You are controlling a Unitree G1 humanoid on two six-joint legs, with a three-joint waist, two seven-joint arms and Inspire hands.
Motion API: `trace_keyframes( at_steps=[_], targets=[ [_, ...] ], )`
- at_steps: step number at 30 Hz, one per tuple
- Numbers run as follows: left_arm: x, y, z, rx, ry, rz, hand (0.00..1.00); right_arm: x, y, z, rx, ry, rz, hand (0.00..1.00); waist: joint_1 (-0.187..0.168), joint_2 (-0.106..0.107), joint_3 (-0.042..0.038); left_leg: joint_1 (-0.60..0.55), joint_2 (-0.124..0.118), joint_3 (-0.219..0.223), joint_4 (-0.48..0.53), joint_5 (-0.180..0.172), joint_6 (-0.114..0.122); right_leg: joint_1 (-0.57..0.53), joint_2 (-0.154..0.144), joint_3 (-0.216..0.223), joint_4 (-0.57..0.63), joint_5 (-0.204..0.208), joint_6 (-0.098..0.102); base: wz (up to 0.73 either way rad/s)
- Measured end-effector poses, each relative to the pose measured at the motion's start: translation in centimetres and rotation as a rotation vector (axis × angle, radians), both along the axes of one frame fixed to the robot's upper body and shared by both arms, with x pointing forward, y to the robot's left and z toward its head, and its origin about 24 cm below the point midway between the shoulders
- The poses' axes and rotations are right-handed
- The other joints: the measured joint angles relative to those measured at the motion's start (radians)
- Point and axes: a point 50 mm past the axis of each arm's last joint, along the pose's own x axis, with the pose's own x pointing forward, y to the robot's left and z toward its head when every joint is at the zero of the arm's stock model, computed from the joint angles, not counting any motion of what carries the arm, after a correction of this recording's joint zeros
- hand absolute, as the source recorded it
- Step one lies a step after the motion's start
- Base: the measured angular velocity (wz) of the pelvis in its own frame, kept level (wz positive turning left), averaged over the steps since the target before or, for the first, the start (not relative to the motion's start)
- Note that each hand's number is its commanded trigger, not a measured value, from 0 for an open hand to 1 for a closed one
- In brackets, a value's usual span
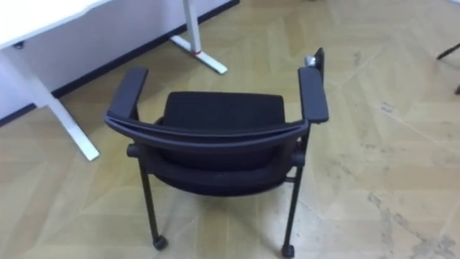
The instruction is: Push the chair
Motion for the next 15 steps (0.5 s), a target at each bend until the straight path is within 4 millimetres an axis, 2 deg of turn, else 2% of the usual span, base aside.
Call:
trace_keyframes(
  at_steps=[2,5,6,7,8,9,10,13,15],
  targets=[
    [0.9,0.9,0.7,0.083,-0.036,-0.049,0.00,0.0,-0.4,0.1,-0.017,0.005,0.016,0.00,0.006,0.011,0.0001,-0.005,-0.002,-0.009,0.004,0.000,0.000,0.002,-0.001,-0.007,0.000,-0.001,0.000,0.13],
    [3.3,3.5,3.0,0.271,-0.124,-0.151,0.00,-0.3,-0.7,0.2,-0.042,0.028,0.045,0.00,0.006,0.012,-0.0019,-0.008,-0.004,-0.024,0.009,0.002,-0.001,0.005,-0.001,-0.012,0.000,-0.002,0.002,0.16],
    [4.5,4.4,4.2,0.348,-0.168,-0.196,0.00,-0.6,-0.9,0.3,-0.046,0.026,0.022,0.00,0.010,0.024,-0.0059,-0.007,-0.005,-0.029,0.009,0.002,-0.001,0.009,-0.002,-0.012,0.000,-0.002,0.003,0.08],
    [5.7,5.2,5.3,0.416,-0.220,-0.226,0.00,-0.8,-1.3,0.4,-0.052,0.028,0.007,0.00,0.018,0.027,-0.0060,-0.006,-0.005,-0.028,0.009,0.002,-0.001,0.010,-0.002,-0.011,0.000,-0.002,0.003,0.05],
    [6.3,5.4,5.8,0.447,-0.242,-0.239,0.00,-0.9,-1.4,0.4,-0.057,0.029,0.006,0.00,0.021,0.030,-0.0058,-0.005,-0.005,-0.028,0.009,0.002,-0.001,0.010,-0.002,-0.011,0.000,-0.002,0.003,0.00],
    [7.7,5.7,6.9,0.499,-0.302,-0.264,0.00,-0.9,-1.7,0.5,-0.064,0.030,0.007,0.00,0.024,0.040,-0.0058,-0.005,-0.006,-0.029,0.009,0.002,-0.001,0.011,-0.003,-0.011,0.000,-0.002,0.003,0.00],
    [8.9,5.7,8.0,0.542,-0.369,-0.289,0.00,-0.9,-2.0,0.6,-0.071,0.030,0.008,0.00,0.027,0.041,-0.0052,-0.005,-0.006,-0.029,0.009,0.002,-0.001,0.012,-0.003,-0.011,0.000,-0.002,0.003,0.00],
    [12.2,4.9,10.4,0.636,-0.509,-0.375,0.00,-1.0,-2.2,0.7,-0.078,0.034,0.008,0.00,0.024,0.050,-0.0027,-0.004,-0.006,-0.030,0.008,0.002,-0.001,0.013,-0.002,-0.002,-0.001,-0.003,0.003,0.00],
    [13.7,4.6,11.7,0.689,-0.576,-0.417,0.00,-1.1,-2.2,0.7,-0.081,0.037,0.011,0.00,0.021,0.058,-0.0042,-0.002,-0.006,-0.028,0.007,0.002,-0.001,0.013,-0.002,0.000,-0.002,-0.003,0.003,0.00]
  ],
)
